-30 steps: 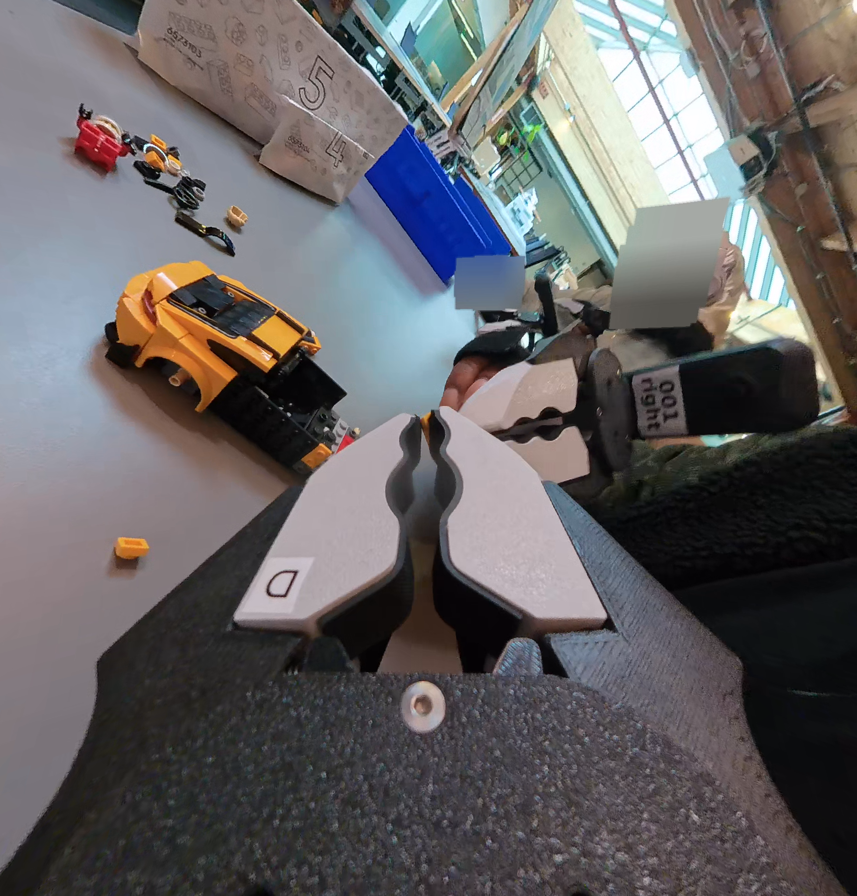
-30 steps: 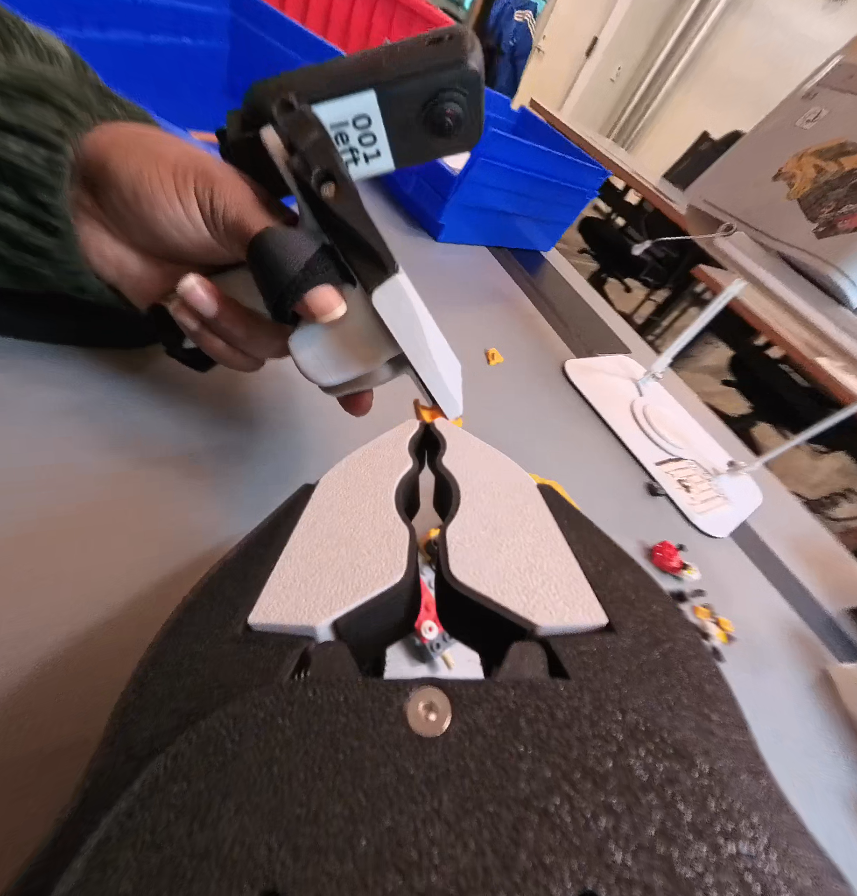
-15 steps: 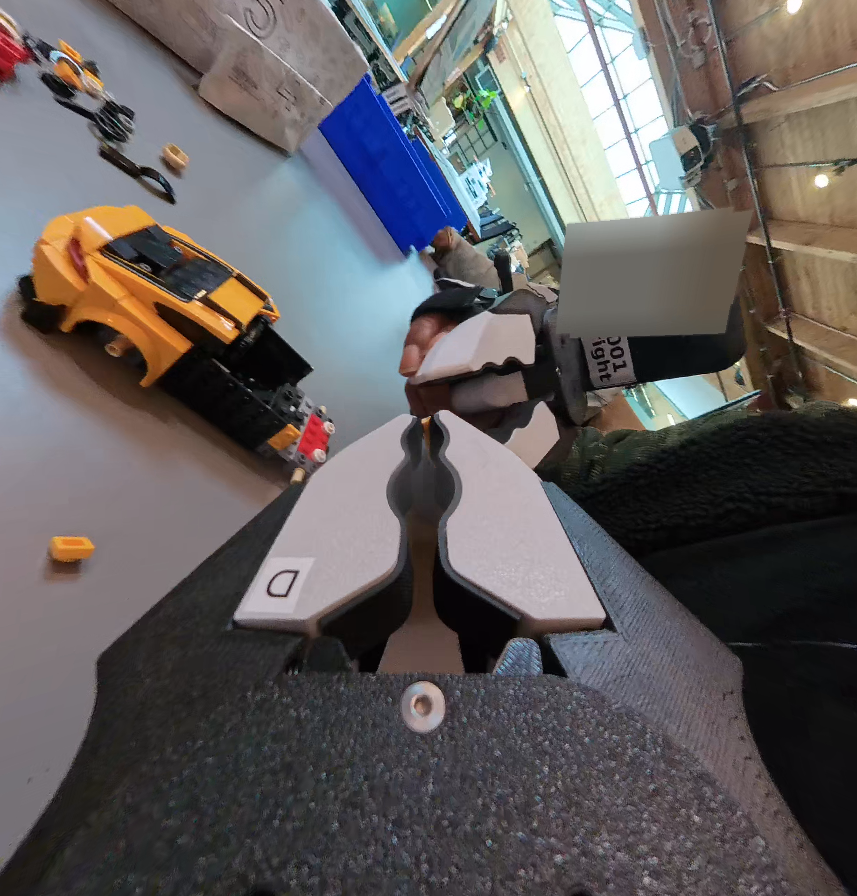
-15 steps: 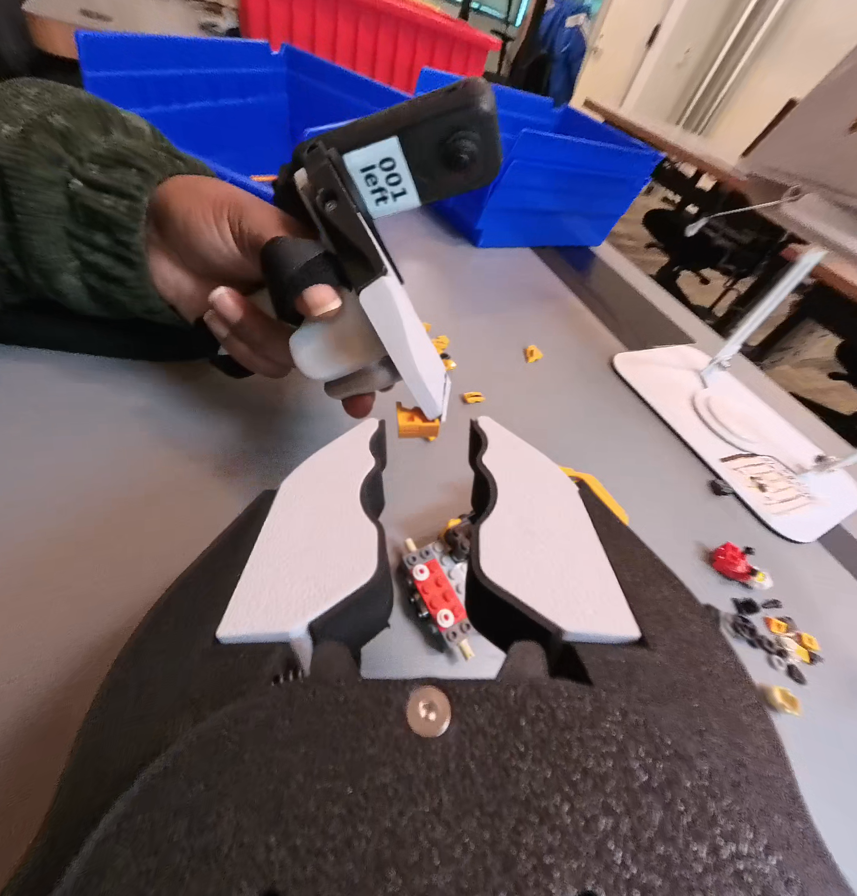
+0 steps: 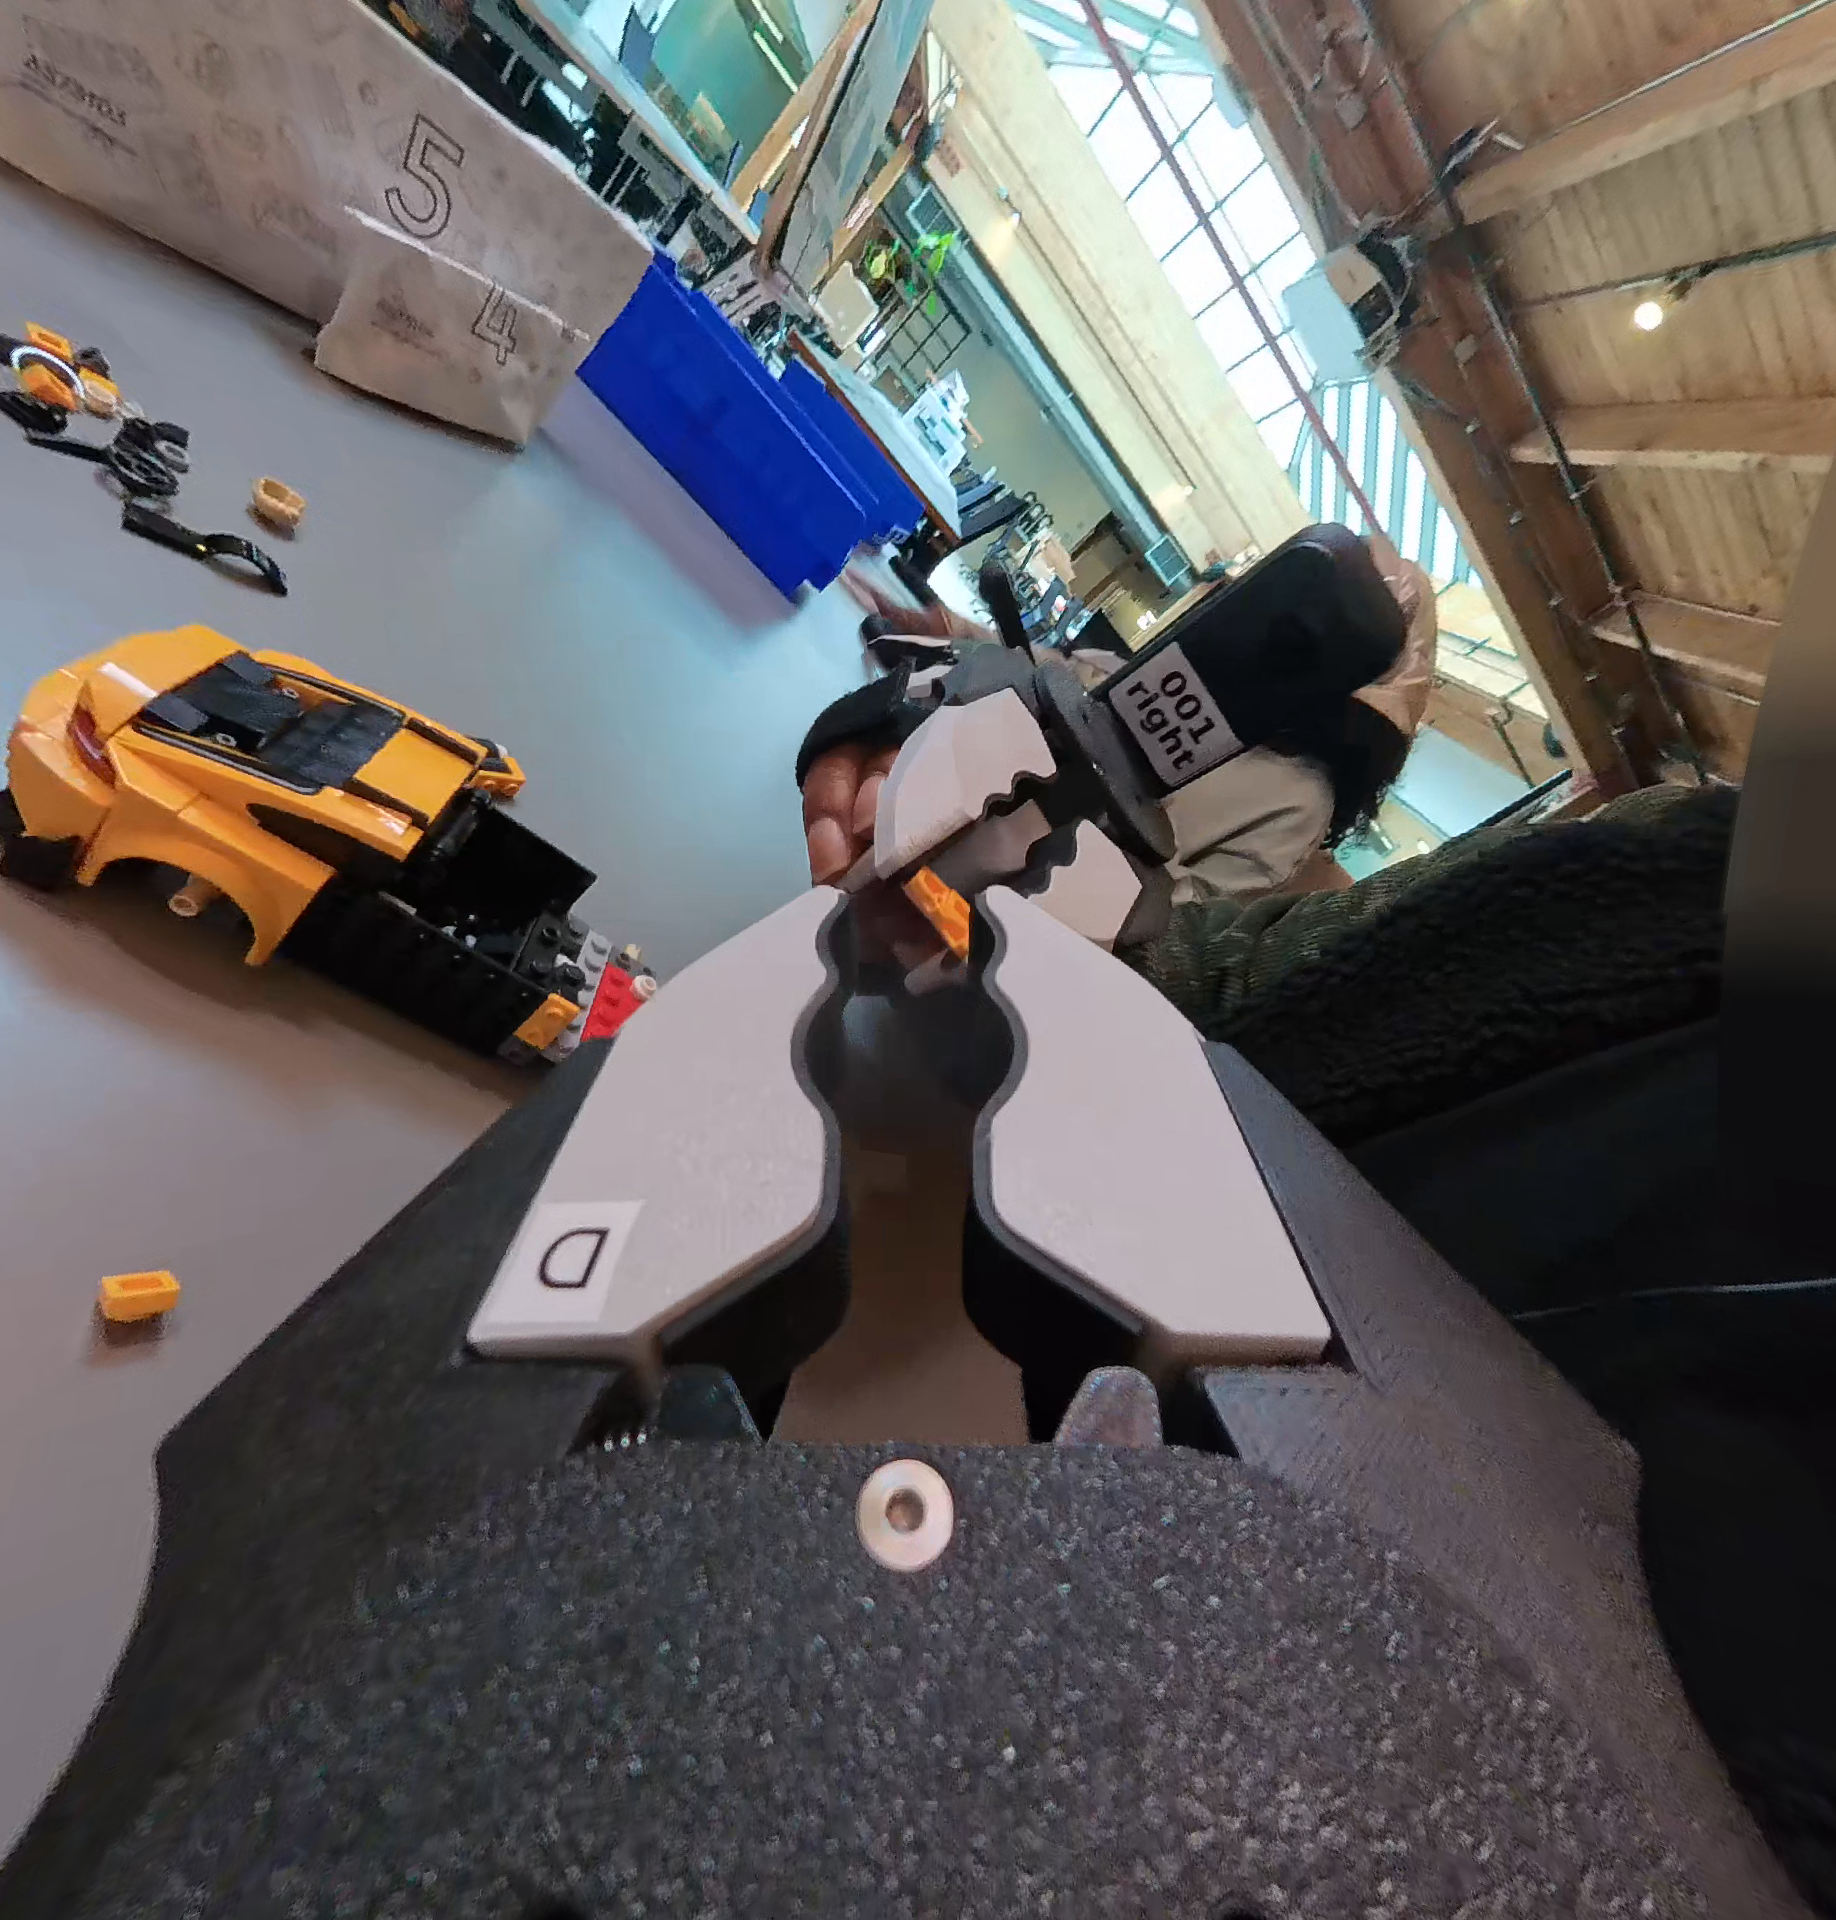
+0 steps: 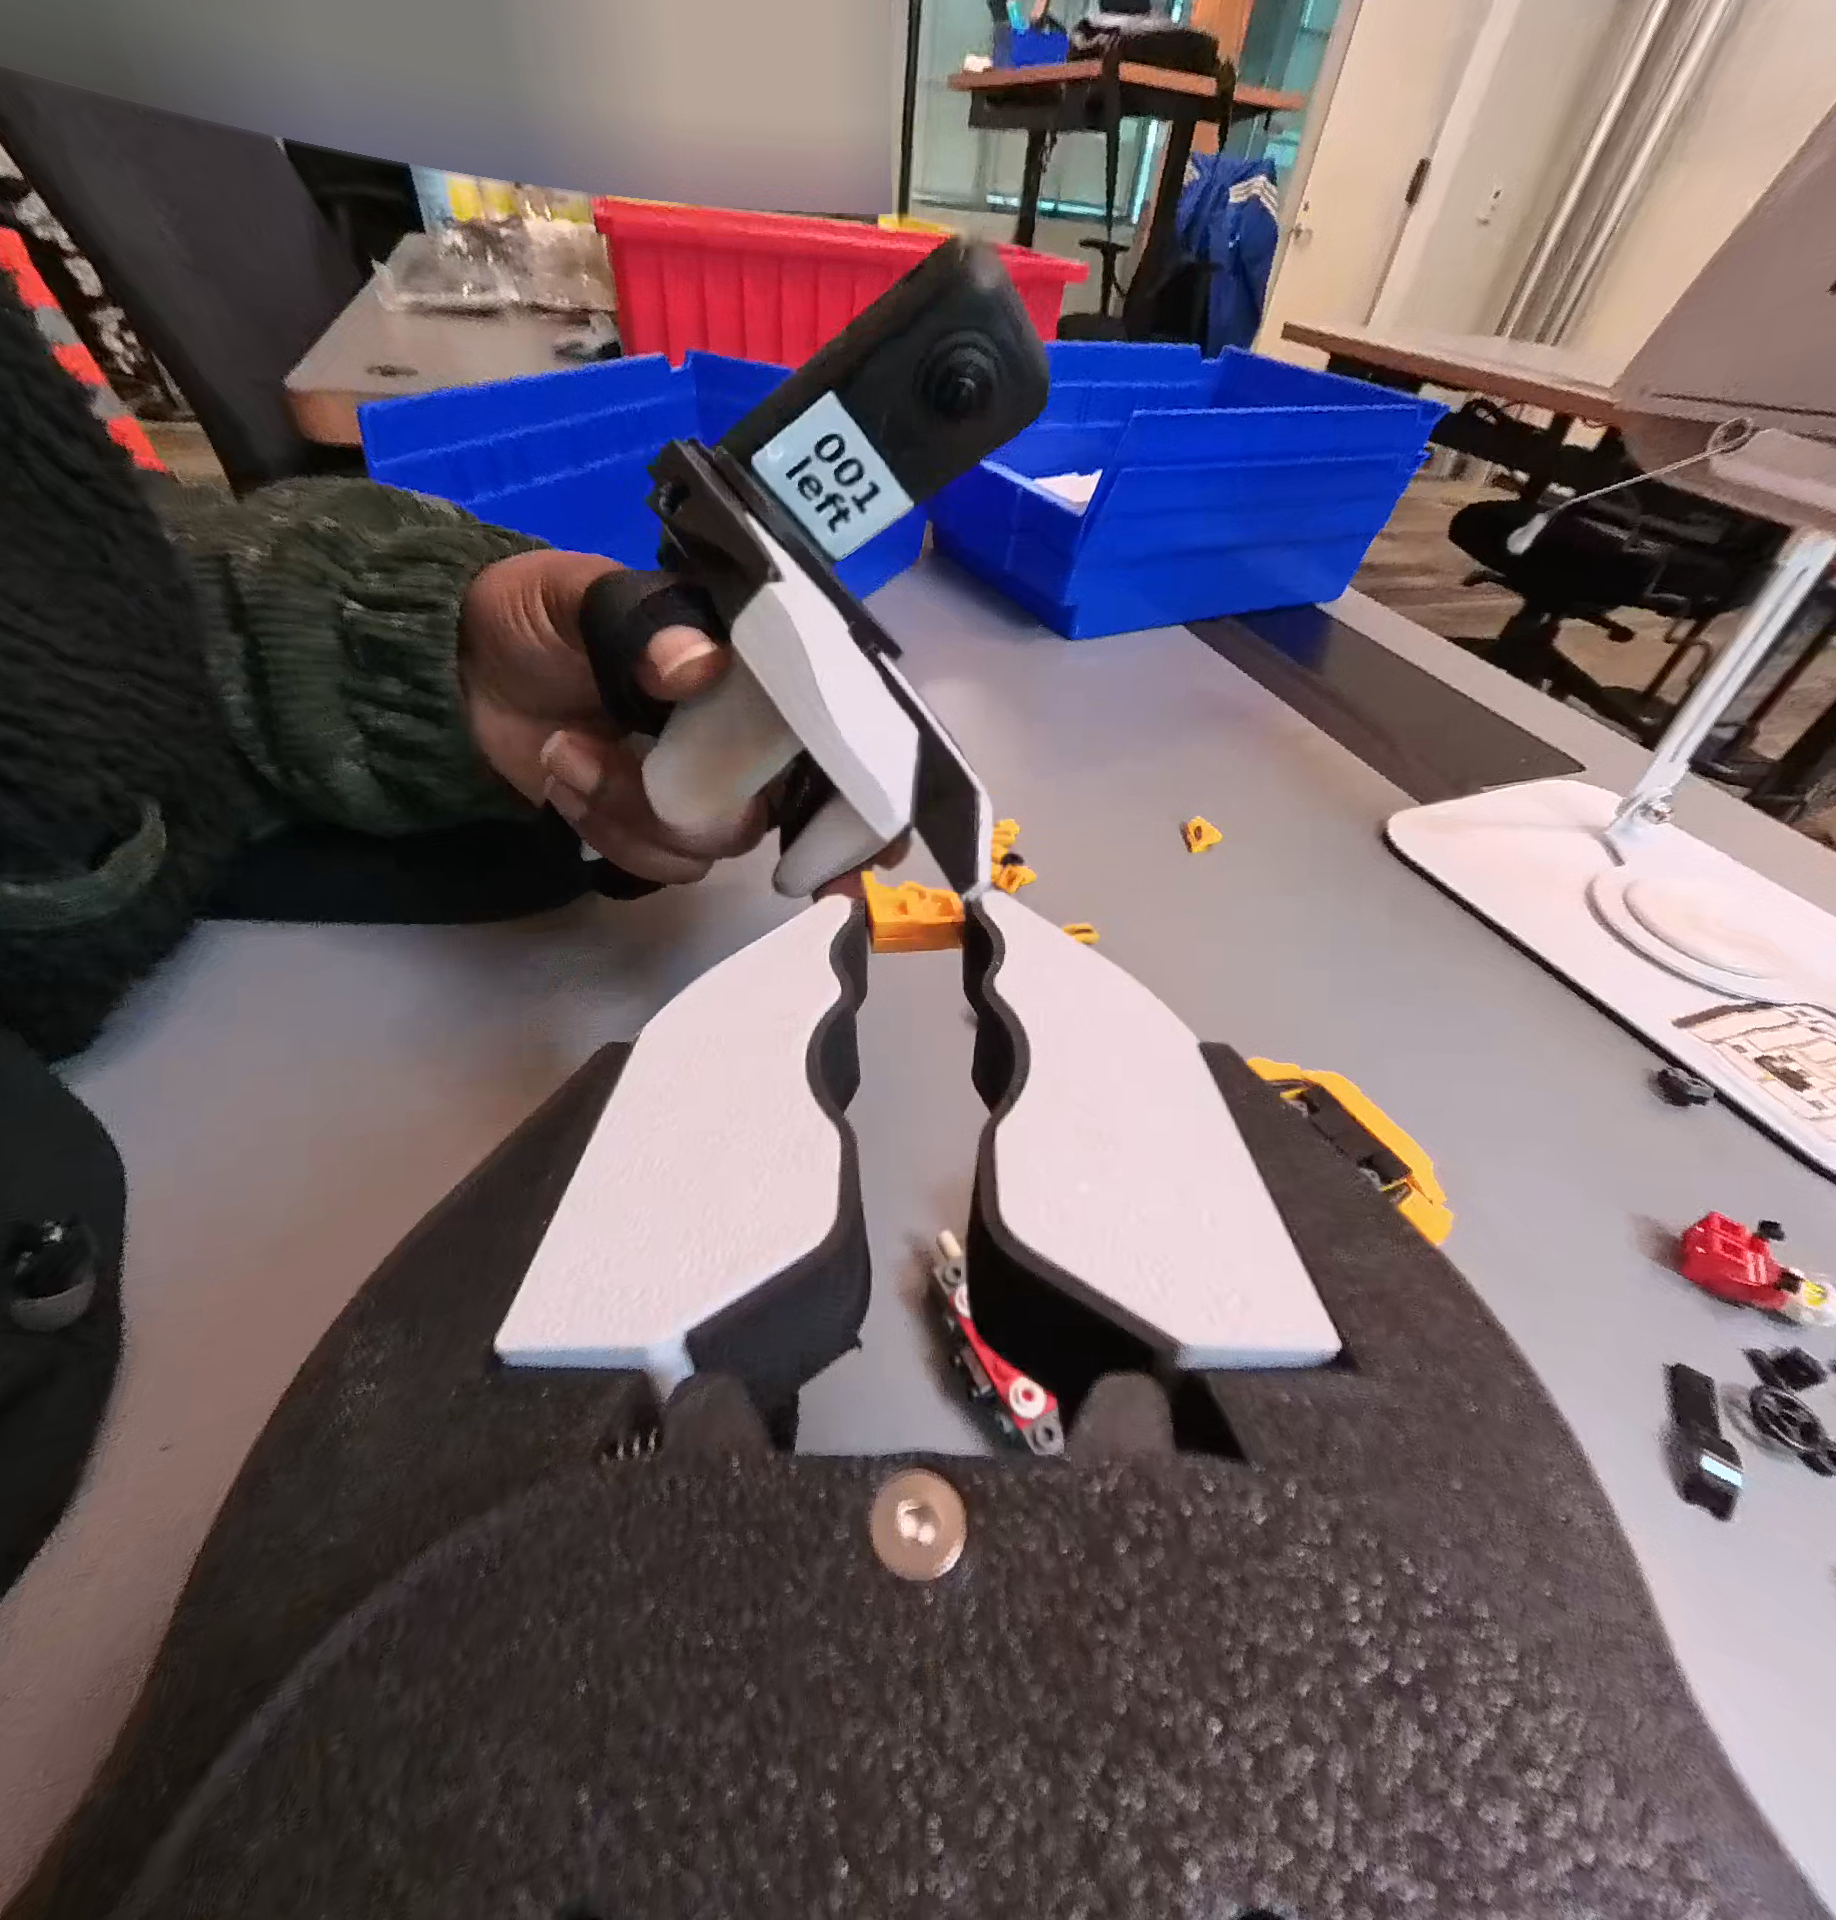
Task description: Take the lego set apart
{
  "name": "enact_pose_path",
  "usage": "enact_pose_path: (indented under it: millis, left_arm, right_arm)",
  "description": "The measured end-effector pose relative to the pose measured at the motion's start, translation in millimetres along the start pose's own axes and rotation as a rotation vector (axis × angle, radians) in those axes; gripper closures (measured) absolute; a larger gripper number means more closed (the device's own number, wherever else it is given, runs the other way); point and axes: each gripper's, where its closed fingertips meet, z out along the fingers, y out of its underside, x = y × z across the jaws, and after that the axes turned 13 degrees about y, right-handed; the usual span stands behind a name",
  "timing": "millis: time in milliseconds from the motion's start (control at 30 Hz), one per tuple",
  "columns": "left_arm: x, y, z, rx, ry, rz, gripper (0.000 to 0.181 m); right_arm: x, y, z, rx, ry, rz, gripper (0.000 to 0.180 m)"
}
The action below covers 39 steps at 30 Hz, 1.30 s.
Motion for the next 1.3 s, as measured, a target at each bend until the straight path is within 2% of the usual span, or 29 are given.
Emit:
enact_pose_path:
  millis: [133, 233, 500, 700, 1033, 1233, 1300]
  left_arm:
    - [15, 5, 8, -0.054, 0.058, 0.079, 0.169]
    - [18, 4, 9, -0.09, 0.017, 0.213, 0.171]
    - [20, 11, 9, -0.284, -0.169, 0.72, 0.173]
    - [16, 25, 5, -0.482, -0.277, 1.077, 0.169]
    - [14, 46, 6, -0.588, -0.205, 1.113, 0.175]
    - [16, 55, 6, -0.627, -0.168, 1.129, 0.17]
    - [15, 58, 7, -0.644, -0.173, 1.14, 0.174]
  right_arm:
    - [4, -5, -1, 0.017, -0.003, 0.08, 0.163]
    - [2, -8, -3, 0.025, -0.062, 0.191, 0.163]
    - [-8, -14, -8, -0.001, -0.303, 0.55, 0.163]
    - [-23, 3, -9, -0.186, -0.471, 0.749, 0.163]
    - [-36, 18, -14, -0.335, -0.593, 0.915, 0.163]
    - [-44, 19, -18, -0.37, -0.652, 0.937, 0.163]
    - [-47, 18, -20, -0.376, -0.68, 0.945, 0.163]
